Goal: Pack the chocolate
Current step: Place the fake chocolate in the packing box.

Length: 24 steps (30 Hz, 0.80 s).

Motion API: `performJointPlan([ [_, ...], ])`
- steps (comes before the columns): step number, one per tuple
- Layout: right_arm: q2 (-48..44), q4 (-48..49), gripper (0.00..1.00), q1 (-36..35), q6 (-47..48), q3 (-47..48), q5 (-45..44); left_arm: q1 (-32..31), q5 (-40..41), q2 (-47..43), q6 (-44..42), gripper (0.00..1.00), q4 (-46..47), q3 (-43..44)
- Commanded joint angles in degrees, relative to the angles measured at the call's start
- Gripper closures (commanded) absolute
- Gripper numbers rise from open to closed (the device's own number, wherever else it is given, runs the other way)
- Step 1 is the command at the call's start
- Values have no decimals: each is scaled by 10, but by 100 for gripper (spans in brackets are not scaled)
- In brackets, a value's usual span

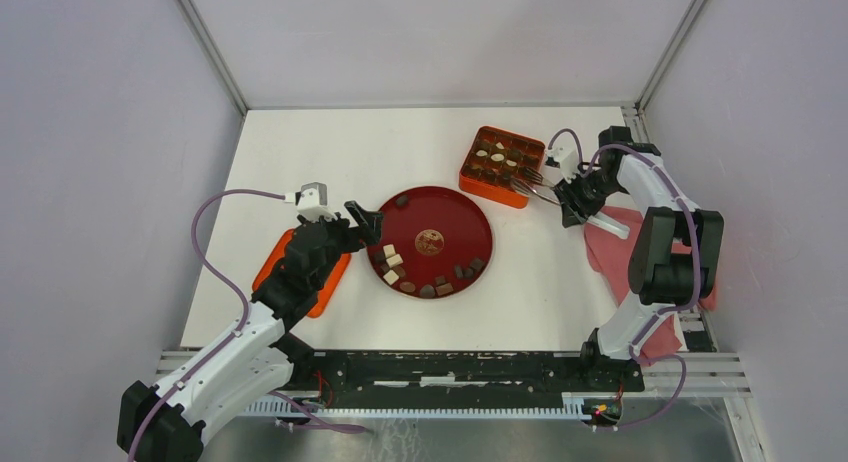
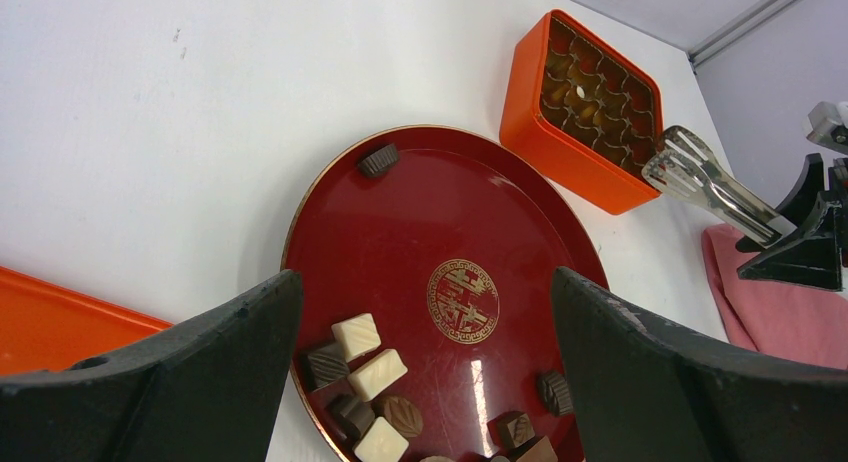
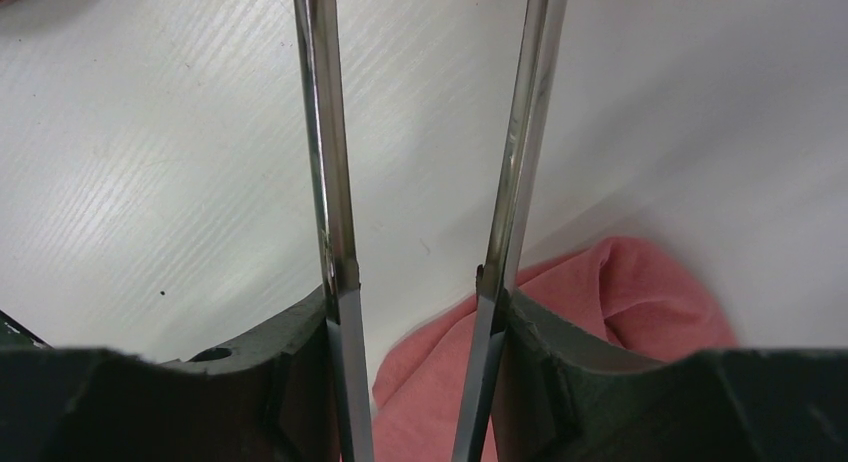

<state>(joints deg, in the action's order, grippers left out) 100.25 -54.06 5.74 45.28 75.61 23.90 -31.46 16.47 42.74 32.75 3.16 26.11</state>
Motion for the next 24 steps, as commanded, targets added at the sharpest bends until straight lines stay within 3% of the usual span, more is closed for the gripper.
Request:
performJointPlan([
  [1,-7,11,50,4,0,12,13,3,9,0,17,2,18,8],
  [7,-43,25,57,9,-17,2,63,3,9,1,17,2,16,10],
  [12,-109,102,59,14,-80,-58,129,2,8,9,16,2,8,20],
  [17,-187,253,63,38,-203,-157,185,3,1,7,15,2,1,31],
  [24,-286,478,65,60,-407,-302,153,2,-36,-7,18,1,-41,69],
])
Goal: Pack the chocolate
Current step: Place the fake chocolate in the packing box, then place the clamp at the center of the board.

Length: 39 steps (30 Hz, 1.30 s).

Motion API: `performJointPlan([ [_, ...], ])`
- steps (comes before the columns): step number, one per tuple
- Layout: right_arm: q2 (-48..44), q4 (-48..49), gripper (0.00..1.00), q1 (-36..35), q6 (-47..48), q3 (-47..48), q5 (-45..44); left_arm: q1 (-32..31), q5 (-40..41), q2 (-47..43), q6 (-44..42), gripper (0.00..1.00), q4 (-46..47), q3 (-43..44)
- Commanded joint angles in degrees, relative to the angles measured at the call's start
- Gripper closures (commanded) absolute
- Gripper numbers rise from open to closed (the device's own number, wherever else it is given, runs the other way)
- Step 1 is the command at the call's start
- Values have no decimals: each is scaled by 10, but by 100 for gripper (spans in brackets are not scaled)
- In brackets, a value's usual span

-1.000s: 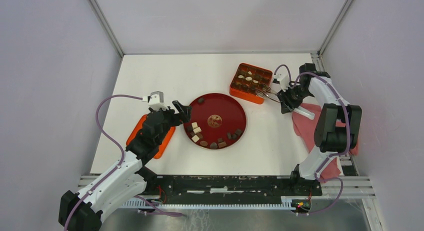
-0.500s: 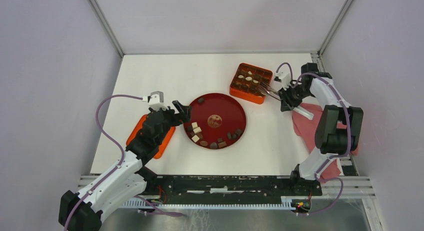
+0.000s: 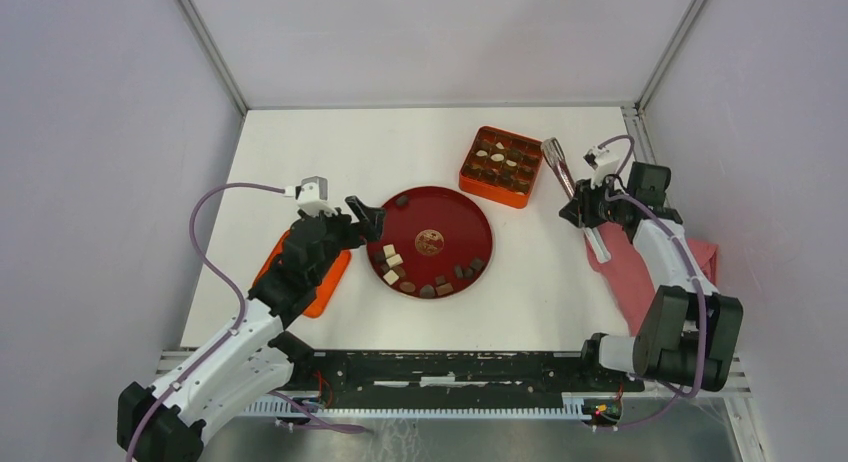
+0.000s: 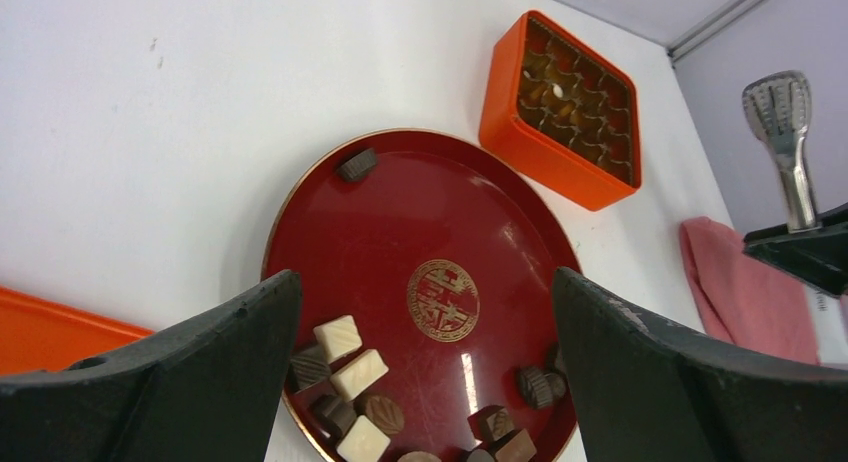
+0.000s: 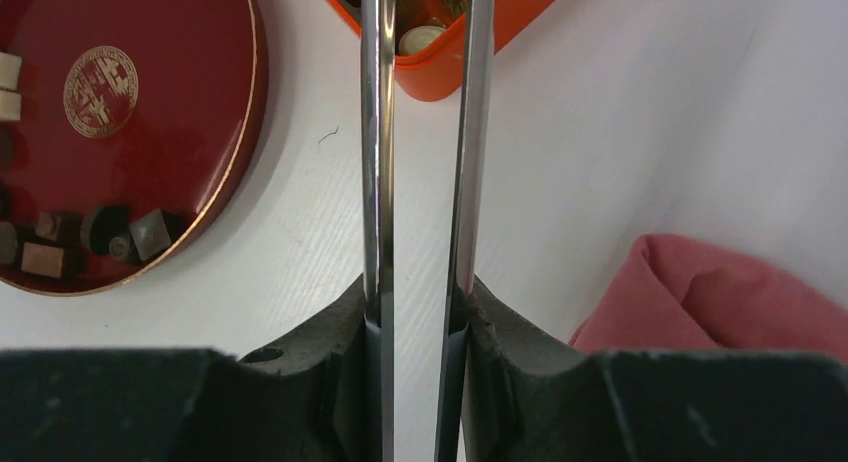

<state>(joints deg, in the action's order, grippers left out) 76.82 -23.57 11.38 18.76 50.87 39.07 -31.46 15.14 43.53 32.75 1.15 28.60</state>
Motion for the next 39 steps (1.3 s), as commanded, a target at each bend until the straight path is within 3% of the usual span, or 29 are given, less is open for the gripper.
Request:
performJointPlan([
  [1,-60,189,65,4,-156,-71,-12,2,-25,-16,21,1,-32,50],
  [7,-113,289,65,7,-254,-151,-38,3,-57,-33,61,0,-64,57],
  [13,-107,302,64,11,-304,-162,-50,2,-116,-51,100,0,-66,49],
  [27,-82,304,64,12,-319,-168,-18,2,-191,-79,120,0,-55,50],
  [39,-72,308,64,12,-307,-174,-33,2,-192,-98,103,0,-62,43],
])
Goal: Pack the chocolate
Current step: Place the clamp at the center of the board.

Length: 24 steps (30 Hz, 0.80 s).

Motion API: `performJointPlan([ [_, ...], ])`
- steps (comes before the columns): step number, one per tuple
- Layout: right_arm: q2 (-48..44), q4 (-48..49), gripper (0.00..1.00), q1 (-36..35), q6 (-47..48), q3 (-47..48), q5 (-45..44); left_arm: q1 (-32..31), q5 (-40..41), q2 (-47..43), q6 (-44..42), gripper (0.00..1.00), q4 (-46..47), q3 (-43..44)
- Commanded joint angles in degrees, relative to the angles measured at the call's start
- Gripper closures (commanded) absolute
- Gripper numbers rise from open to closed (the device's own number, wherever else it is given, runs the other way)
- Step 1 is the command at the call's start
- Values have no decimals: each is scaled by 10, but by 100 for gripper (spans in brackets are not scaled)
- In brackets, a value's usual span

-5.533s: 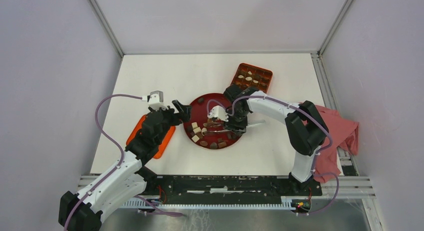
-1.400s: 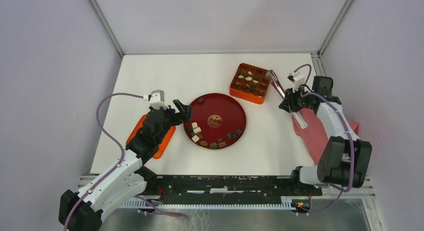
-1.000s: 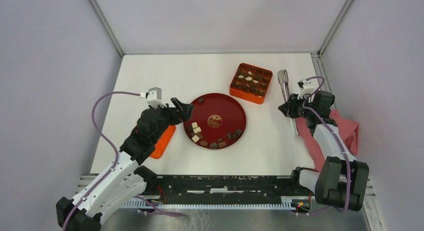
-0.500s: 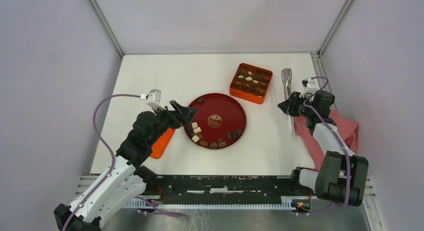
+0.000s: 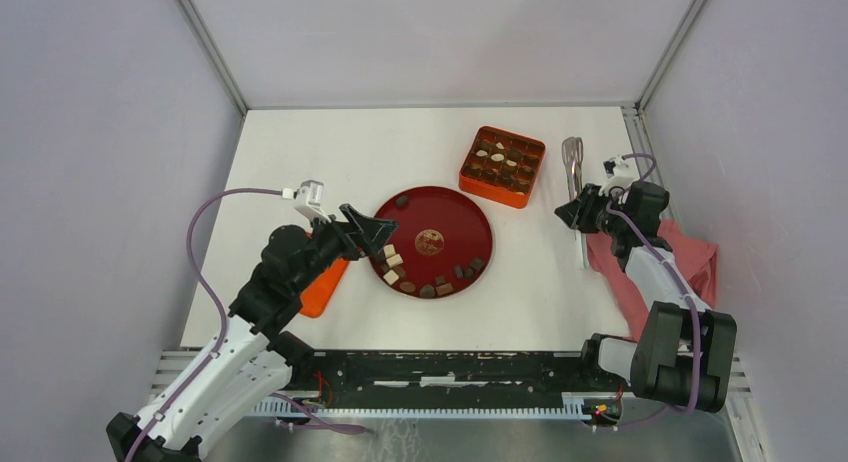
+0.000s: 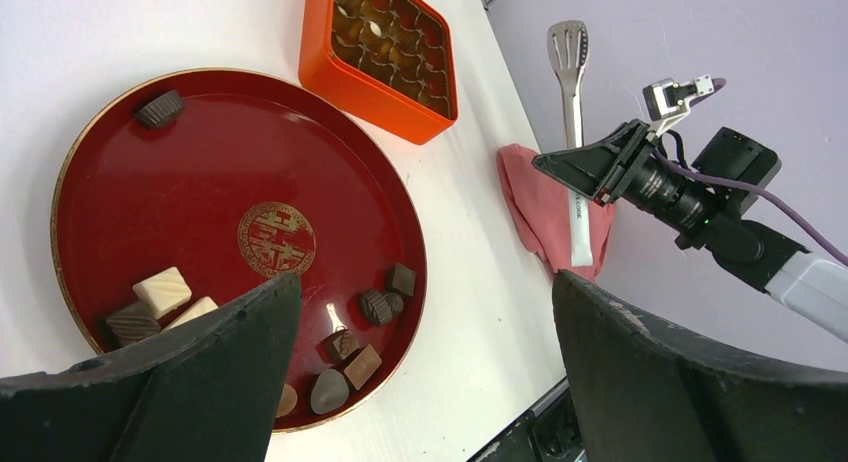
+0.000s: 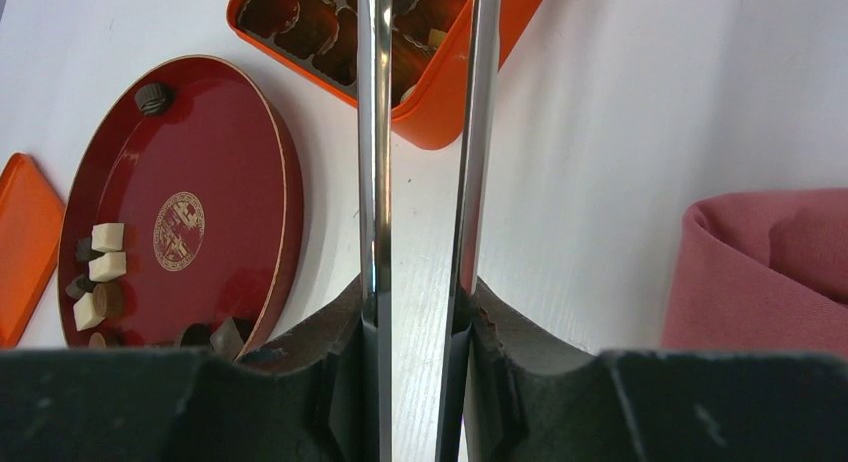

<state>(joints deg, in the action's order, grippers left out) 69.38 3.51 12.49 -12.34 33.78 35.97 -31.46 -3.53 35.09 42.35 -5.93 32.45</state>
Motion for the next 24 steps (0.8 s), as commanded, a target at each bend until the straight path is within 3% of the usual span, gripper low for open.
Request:
performJointPlan([
  [1,5,36,64,1,5,-3,-5,3,-2,-17,3,0,6,3],
  [24,56,47,64,-19,-1,-17,-27,2,51,-93,-1,0,17,-86],
])
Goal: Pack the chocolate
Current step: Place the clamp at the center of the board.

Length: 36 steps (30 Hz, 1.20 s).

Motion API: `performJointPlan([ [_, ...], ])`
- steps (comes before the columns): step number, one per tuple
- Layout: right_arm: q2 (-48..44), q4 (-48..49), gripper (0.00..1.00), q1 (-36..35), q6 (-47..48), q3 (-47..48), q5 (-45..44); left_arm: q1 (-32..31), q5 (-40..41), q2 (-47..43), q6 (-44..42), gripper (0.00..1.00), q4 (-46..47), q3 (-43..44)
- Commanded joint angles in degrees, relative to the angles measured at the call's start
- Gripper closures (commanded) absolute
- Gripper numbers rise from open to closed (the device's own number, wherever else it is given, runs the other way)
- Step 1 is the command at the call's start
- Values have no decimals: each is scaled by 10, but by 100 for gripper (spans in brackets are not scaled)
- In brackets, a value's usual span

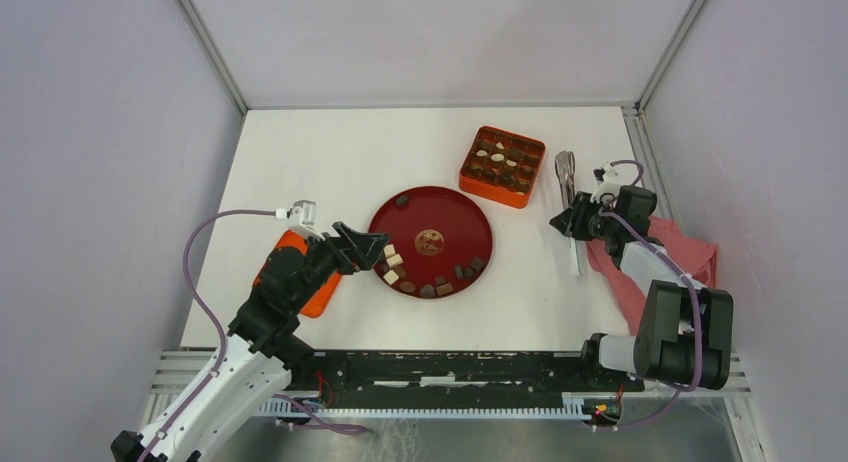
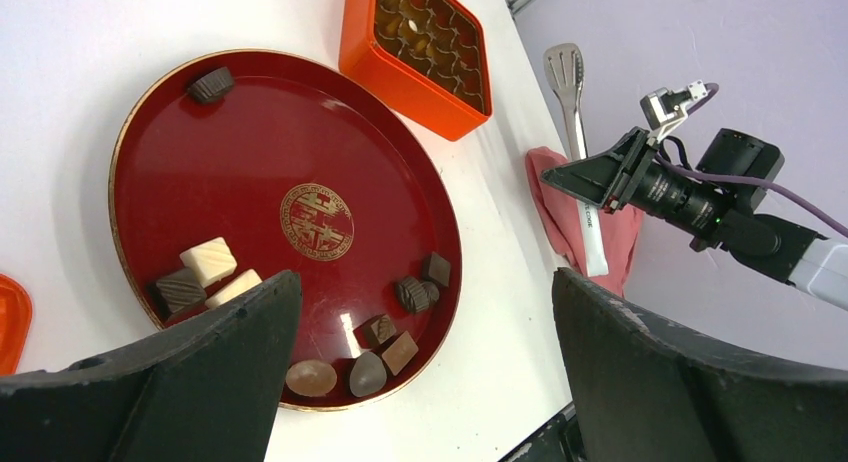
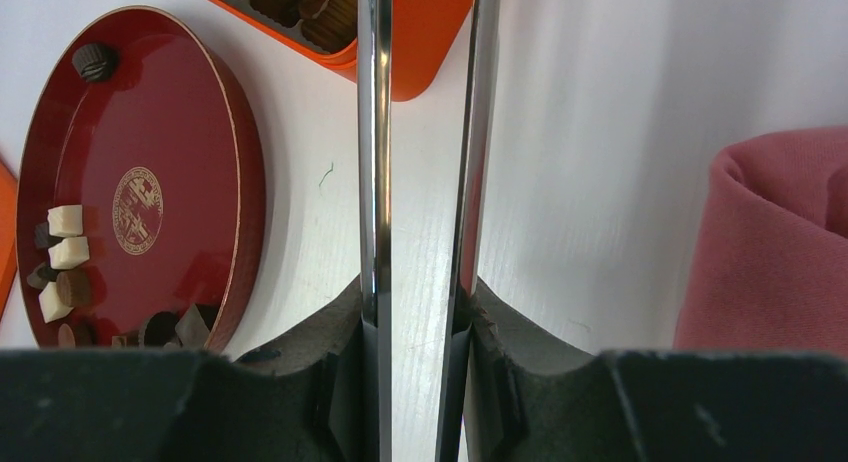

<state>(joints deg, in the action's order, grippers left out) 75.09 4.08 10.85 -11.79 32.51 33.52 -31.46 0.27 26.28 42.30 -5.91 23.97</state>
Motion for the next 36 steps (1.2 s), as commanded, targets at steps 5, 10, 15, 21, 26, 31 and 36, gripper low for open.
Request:
performJointPlan([
  [5,4,42,64,-3,-10,-4,0,3,17,-14,-1,0,12,-3],
  [10,7,43,64,-4,-12,-5,2,3,16,-16,-1,0,13,-3],
  [15,12,43,64,-5,-12,-6,4,2,14,-13,-1,0,22,-7],
  [21,27,44,64,-13,-12,-4,5,3,13,6,-19,0,34,-6],
  [26,30,43,64,-17,-12,-3,5,2,15,21,-23,0,57,-8],
  [31,22,47,64,-18,-15,-5,4,3,0,43,-16,0,79,-6],
  [36,33,50,64,-21,-22,-8,7,2,0,53,-10,0,80,-6],
])
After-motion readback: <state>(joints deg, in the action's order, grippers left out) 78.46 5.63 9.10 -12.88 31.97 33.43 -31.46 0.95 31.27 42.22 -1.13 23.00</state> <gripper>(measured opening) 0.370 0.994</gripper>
